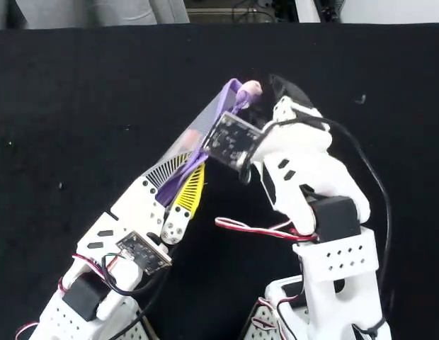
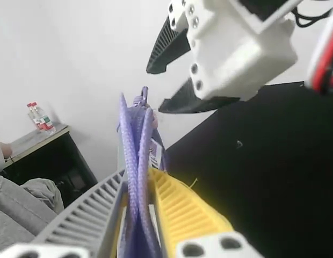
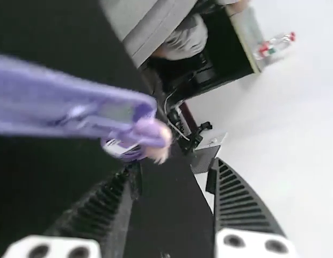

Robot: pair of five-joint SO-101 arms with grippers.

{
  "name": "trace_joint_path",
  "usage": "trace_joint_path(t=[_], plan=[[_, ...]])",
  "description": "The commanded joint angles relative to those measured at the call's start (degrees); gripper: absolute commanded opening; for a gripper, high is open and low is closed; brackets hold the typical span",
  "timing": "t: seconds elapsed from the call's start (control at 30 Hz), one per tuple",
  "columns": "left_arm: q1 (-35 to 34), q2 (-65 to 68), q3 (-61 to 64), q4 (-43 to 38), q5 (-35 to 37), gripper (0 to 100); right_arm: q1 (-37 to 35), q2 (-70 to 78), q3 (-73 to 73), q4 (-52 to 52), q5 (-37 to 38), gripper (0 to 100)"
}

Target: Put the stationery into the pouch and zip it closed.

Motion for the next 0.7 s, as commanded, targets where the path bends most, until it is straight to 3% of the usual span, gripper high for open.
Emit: trace_joint_path(t=[0.0,0.23,0.37,0.67], plan=[[0.75,-0.53,-1.71,-2.37,-0.70,3,0.70,-1.10,-1.63,1.93,4.75,19.1],[4.09,-0.53,-2.15,-2.29,-0.70,3,-3.08,0.75,-1.63,-0.35,8.18,19.1],[3.74,-0.53,-2.24,-2.20,-0.70,3,-0.97,5.58,-1.71,-6.07,8.18,19.1],[3.56,-0.53,-2.15,-2.20,-0.79,3,-3.34,10.15,-8.66,-0.53,7.91,19.0]])
